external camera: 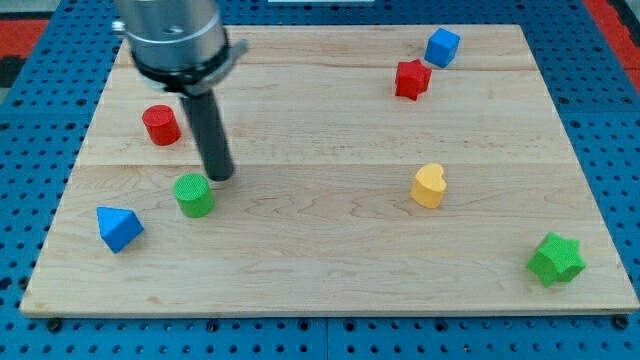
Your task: Move the blue triangle to the bottom left side of the board
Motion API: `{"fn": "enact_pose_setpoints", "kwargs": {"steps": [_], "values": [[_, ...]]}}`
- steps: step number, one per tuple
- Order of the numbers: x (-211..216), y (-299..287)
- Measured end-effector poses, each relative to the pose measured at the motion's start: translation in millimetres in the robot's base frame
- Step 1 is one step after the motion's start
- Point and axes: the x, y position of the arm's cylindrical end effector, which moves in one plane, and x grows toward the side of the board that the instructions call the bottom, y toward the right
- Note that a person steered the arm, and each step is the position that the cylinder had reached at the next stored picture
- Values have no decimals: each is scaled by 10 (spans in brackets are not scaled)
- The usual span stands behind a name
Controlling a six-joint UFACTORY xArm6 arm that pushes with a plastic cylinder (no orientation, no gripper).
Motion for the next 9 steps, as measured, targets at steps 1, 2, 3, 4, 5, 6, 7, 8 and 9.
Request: {"fn": "enact_pose_setpoints", "kwargs": {"steps": [1,2,3,4,5,6,7,8,9], "values": [[183,112],[316,-353],[257,-489],[-9,-680],[71,-1588],[345,-1801],[517,-1221],[687,-1029],[927,-1125]]}}
